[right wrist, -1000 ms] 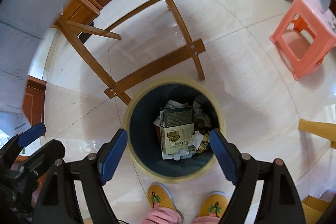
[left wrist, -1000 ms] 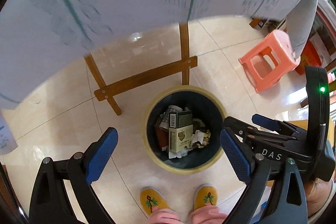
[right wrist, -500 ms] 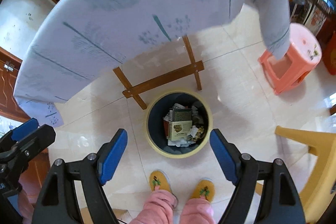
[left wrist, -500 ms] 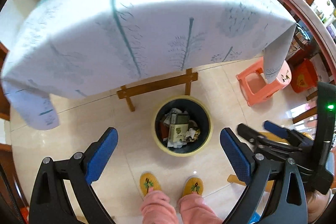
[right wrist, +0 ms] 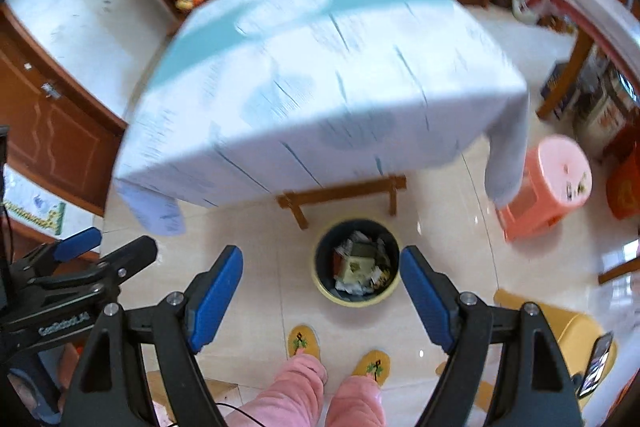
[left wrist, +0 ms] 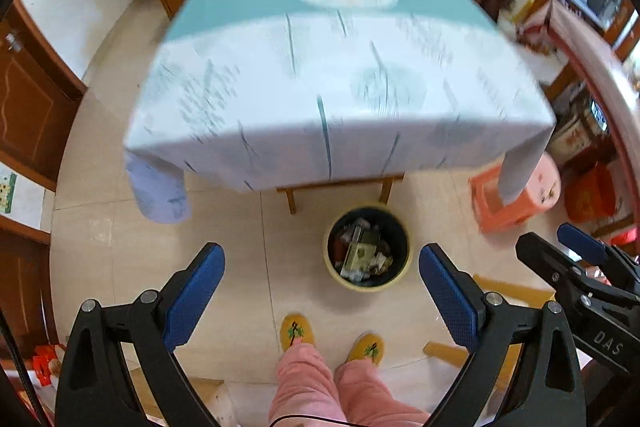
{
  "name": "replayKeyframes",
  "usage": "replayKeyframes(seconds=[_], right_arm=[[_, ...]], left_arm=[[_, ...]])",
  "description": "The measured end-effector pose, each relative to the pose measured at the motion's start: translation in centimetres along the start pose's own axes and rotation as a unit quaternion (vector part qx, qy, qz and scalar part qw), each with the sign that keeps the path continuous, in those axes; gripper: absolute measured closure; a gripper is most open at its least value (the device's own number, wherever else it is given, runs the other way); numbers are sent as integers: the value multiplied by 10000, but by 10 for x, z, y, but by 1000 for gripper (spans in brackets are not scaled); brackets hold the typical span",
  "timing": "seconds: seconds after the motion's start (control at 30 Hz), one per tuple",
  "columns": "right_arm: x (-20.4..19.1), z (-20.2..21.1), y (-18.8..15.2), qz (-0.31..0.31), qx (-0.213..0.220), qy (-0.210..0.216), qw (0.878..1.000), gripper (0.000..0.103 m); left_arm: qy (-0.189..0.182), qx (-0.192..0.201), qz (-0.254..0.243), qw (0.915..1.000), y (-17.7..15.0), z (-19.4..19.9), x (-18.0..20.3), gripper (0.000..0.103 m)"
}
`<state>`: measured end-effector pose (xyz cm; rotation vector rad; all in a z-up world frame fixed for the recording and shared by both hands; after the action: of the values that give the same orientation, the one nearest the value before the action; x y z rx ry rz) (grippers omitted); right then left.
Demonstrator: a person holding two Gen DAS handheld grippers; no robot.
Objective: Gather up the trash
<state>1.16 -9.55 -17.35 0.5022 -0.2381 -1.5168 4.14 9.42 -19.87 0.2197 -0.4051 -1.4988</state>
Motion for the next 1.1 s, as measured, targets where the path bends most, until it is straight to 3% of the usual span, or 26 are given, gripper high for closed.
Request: replayKeyframes(seconds=[0.27, 0.47, 0.77, 1.1], right_arm=[[-27, 80, 50, 283, 639, 130, 9975, 22], [-40, 118, 66, 342, 1001, 38, 9944, 22], [-46, 141, 84, 449, 1287, -115, 9906, 22], [-49, 144, 90, 382, 1327, -203, 9902, 22]], left_arm=[[15, 734, 492, 9961, 36, 101, -12, 6], [13, 1122, 554, 9921, 43, 142, -12, 6], [-59, 1486, 504, 9876, 61, 169, -7, 6], [-141, 1538, 305, 9875, 71, 171, 0, 6]])
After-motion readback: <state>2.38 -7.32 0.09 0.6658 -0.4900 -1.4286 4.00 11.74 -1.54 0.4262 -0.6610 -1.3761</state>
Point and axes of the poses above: each gripper's, at about its wrist camera, not at the fingertips, and z roughly against the way its jaws point, x to its right, y to its top, the point moved 8 cm from there along -z, roughly the way its jaws point, and after that the axes turned 11 degrees about z, right-handed, at the moved point
